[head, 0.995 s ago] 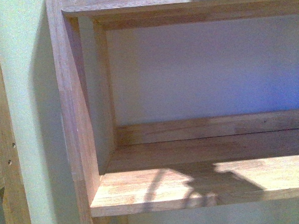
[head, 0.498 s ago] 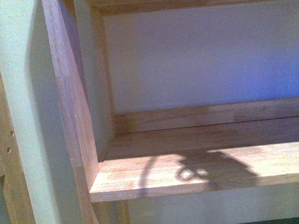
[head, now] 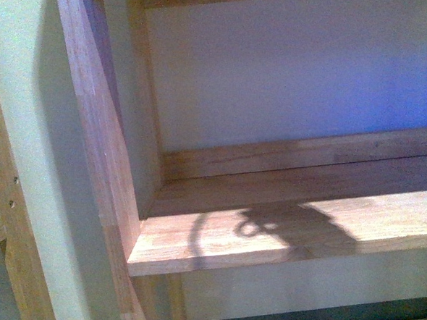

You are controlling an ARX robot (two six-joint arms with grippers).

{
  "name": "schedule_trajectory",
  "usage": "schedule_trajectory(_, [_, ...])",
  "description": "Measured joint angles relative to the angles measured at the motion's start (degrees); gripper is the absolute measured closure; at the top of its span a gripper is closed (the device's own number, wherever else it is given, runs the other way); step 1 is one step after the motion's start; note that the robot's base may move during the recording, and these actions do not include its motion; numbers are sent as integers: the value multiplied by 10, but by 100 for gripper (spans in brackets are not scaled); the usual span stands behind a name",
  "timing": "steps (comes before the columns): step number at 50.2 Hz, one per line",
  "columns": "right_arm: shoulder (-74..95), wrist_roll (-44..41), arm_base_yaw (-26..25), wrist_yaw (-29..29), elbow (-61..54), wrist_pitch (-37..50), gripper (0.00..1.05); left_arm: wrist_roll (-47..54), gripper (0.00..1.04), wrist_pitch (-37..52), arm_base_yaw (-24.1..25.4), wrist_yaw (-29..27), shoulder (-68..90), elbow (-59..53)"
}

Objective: Put away toys

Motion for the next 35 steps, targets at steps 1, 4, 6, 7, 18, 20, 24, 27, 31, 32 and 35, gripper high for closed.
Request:
schedule_trajectory(1, [0, 0, 0, 0, 0, 0, 87, 0, 6, 0, 0, 0, 0, 0])
schedule_trajectory(4, [11, 0, 3, 0, 17, -7, 87, 0, 6, 0, 0, 0, 0, 0])
schedule_trajectory(6, [19, 2, 6, 1, 30, -10, 87, 0, 6, 0, 0, 0, 0, 0])
schedule_trajectory(7, [19, 2, 6, 1, 30, -10, 87, 0, 6, 0, 0, 0, 0, 0])
schedule_trajectory(18, [38, 14, 26, 6, 58, -3, 87, 0, 6, 0, 0, 0, 0, 0])
schedule_trajectory(20, [39, 14, 29, 7, 59, 0, 87, 0, 6, 0, 0, 0, 0, 0])
schedule_trajectory(24, [42, 29, 37, 11, 59, 10, 87, 0, 6, 0, 0, 0, 0, 0])
schedule_trajectory(27, [43, 33, 40, 13, 59, 14, 87, 0, 6, 0, 0, 0, 0, 0])
schedule_trajectory(31, [44, 46, 42, 15, 59, 18, 87, 0, 6, 0, 0, 0, 0, 0])
schedule_trajectory(32, [44, 49, 42, 16, 59, 19, 87, 0, 6, 0, 0, 0, 0, 0])
schedule_trajectory(35, [45, 54, 42, 16, 59, 19, 87, 0, 6, 0, 0, 0, 0, 0])
